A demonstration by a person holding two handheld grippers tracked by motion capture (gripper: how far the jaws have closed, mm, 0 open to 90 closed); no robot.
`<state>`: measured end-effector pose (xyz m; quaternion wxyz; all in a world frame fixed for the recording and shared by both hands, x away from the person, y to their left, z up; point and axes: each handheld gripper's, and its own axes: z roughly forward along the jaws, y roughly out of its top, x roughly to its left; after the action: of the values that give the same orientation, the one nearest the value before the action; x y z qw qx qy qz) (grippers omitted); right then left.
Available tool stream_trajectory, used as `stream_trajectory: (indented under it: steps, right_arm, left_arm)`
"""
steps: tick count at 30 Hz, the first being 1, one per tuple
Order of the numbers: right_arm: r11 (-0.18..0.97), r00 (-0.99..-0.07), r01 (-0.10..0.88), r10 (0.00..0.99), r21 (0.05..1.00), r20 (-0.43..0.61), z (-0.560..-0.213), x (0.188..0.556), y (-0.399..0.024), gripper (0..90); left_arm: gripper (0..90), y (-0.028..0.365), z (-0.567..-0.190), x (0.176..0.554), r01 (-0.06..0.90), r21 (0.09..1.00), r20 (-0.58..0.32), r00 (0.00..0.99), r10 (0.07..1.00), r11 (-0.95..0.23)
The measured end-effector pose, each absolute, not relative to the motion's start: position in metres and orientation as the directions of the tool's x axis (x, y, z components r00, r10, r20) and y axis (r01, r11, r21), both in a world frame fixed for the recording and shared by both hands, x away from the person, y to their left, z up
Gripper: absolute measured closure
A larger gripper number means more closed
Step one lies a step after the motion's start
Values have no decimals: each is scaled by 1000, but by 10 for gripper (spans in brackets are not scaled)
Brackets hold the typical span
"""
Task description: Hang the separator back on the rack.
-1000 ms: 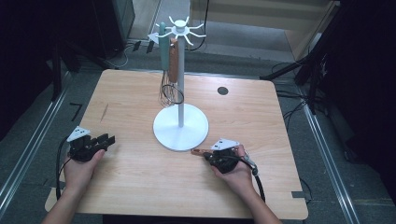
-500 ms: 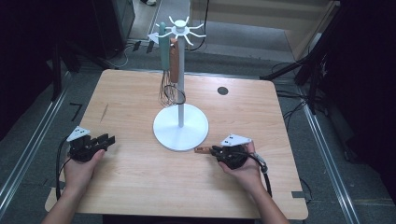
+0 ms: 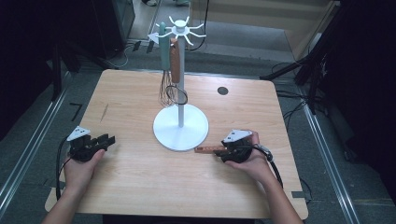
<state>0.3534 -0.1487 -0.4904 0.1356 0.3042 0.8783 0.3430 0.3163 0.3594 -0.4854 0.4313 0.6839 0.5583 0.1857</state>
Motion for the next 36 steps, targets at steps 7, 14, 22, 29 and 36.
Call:
stream_trajectory:
  steps: [7, 14, 22, 29, 36]
  right_arm:
    - [576, -785, 437, 619, 691, -19, -486, 345, -156, 623]
    - [584, -774, 447, 633, 678, -35, -486, 334, -170, 674]
    - [598, -752, 504, 658, 623, -24, -488, 333, -180, 704]
    - [597, -730, 571, 683, 564, 16, -479, 336, -179, 649]
    - [614, -713, 626, 700, 481, 36, -466, 349, -167, 598]
  left_arm:
    - [624, 359, -485, 316, 603, 798, -227, 309, 924, -5]
    - [623, 359, -485, 316, 604, 797, -230, 309, 923, -4]
    - [624, 360, -485, 316, 606, 795, -234, 310, 922, -2]
    - [625, 360, -486, 317, 608, 794, -236, 310, 921, -1]
    - [625, 359, -486, 317, 607, 794, -236, 309, 921, 0]
